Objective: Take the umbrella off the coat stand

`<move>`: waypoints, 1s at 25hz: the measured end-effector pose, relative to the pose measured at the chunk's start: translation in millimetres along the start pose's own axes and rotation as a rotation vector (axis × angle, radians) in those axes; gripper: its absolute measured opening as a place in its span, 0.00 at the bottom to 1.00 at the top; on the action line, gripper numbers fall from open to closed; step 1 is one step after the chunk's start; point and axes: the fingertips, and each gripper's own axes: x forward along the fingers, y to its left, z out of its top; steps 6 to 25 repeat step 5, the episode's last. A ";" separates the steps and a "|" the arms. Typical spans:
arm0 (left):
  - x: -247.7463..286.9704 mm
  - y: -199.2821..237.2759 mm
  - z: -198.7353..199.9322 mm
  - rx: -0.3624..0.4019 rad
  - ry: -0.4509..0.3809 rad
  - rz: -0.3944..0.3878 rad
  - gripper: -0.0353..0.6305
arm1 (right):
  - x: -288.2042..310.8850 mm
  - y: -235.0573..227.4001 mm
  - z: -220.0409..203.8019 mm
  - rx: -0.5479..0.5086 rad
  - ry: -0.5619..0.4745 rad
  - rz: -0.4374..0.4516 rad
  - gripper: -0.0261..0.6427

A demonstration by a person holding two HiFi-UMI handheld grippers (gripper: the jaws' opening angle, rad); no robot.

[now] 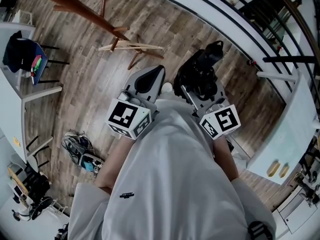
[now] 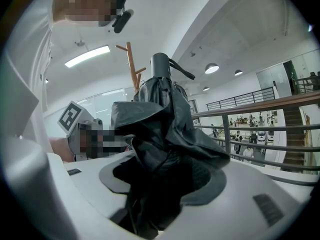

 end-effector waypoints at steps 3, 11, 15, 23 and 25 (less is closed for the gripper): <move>-0.1 -3.0 -2.5 -0.003 0.014 -0.001 0.08 | -1.8 -0.1 -1.2 0.010 0.004 -0.002 0.44; -2.8 -6.1 -6.3 -0.007 0.028 0.000 0.08 | -4.6 2.1 -4.2 0.022 0.010 -0.002 0.44; -2.8 -6.1 -6.3 -0.007 0.028 0.000 0.08 | -4.6 2.1 -4.2 0.022 0.010 -0.002 0.44; -2.8 -6.1 -6.3 -0.007 0.028 0.000 0.08 | -4.6 2.1 -4.2 0.022 0.010 -0.002 0.44; -2.8 -6.1 -6.3 -0.007 0.028 0.000 0.08 | -4.6 2.1 -4.2 0.022 0.010 -0.002 0.44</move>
